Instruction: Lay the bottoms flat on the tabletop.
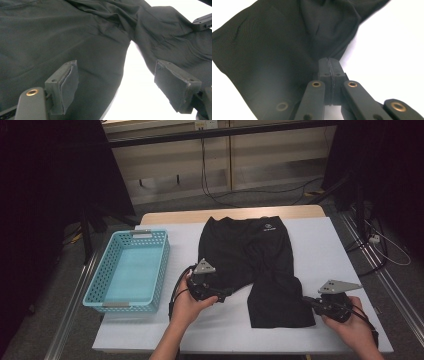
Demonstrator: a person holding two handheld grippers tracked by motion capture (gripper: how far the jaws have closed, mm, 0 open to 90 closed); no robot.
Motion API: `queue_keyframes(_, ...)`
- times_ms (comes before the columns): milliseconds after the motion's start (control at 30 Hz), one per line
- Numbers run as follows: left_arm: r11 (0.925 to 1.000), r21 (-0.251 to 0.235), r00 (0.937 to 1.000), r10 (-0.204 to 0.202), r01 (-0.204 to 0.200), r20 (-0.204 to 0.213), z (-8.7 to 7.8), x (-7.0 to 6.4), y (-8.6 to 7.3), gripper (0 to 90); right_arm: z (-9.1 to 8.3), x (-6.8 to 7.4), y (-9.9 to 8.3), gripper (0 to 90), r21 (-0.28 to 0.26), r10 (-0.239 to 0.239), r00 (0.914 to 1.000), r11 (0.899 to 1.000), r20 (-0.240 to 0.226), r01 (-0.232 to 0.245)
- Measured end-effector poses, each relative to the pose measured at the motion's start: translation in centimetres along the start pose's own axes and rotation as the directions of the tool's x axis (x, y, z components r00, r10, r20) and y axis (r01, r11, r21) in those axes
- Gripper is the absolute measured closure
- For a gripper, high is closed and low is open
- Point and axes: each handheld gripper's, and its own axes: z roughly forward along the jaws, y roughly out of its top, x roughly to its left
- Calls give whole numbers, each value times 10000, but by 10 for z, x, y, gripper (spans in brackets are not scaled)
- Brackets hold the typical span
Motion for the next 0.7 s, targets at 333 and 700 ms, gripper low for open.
queue_keyframes(333, 10000, -6, 10000, 37, -37, 43, 0, 0, 2, 200, -15, 3, -6, 900, 137, -157, 9999, 9998, -54, 157)
queue_keyframes(700, 9998, -167, 9999, -121, 122, 95, -3, 2, 3, 200, -29, -1, -5, 900, 247, -458, 9986, 9987, 270, 452)
